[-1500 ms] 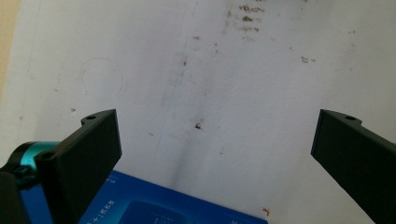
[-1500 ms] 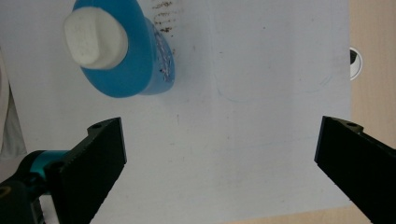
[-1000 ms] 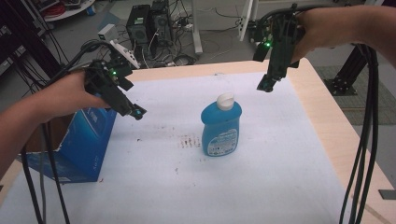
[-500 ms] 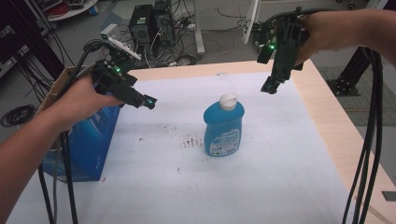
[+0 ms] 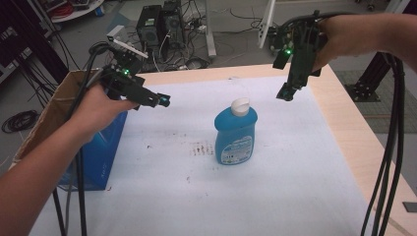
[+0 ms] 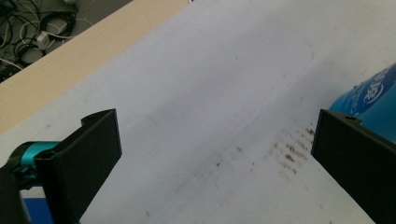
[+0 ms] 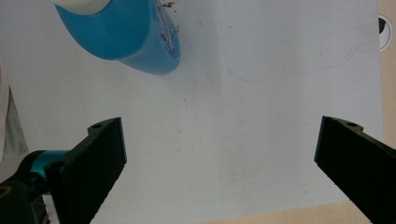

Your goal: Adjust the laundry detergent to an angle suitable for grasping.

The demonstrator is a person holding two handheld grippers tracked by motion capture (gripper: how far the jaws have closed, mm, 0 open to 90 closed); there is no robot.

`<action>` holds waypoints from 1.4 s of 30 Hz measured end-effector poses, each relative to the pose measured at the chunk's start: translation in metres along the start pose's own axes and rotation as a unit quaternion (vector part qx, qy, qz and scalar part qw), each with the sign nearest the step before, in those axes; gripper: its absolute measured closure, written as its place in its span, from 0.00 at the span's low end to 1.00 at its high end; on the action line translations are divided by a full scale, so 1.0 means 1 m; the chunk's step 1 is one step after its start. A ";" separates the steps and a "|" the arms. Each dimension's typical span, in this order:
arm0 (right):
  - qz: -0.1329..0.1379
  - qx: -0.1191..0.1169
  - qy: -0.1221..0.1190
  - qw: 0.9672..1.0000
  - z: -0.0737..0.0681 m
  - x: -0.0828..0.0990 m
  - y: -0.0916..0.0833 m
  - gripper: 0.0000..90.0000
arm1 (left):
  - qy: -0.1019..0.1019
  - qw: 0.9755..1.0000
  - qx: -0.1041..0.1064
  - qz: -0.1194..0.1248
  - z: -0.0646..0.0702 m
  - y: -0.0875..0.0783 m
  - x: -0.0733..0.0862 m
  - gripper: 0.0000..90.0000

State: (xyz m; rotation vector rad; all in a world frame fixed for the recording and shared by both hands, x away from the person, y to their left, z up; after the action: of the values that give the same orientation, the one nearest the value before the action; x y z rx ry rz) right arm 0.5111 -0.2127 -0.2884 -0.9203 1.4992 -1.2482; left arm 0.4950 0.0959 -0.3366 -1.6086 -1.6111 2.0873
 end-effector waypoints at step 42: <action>-0.013 -0.005 0.002 1.000 -0.001 0.007 0.011 0.02 | -0.012 0.966 0.045 0.254 0.039 0.011 0.017 0.02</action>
State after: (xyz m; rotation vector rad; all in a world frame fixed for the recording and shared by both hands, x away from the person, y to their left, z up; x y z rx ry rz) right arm 0.5085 -0.2172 -0.3008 -0.9480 1.5026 -1.2635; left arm 0.4639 0.0743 -0.3598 -2.1455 -1.1728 2.3630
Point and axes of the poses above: each handheld gripper's, and its own axes: y roughly forward along the jaws, x roughly out of its underside, z roughly to its right, the point moved 5 cm from there along y, roughly forward along the jaws, and after that the axes turned 9 degrees about y, right-handed, at the moved point
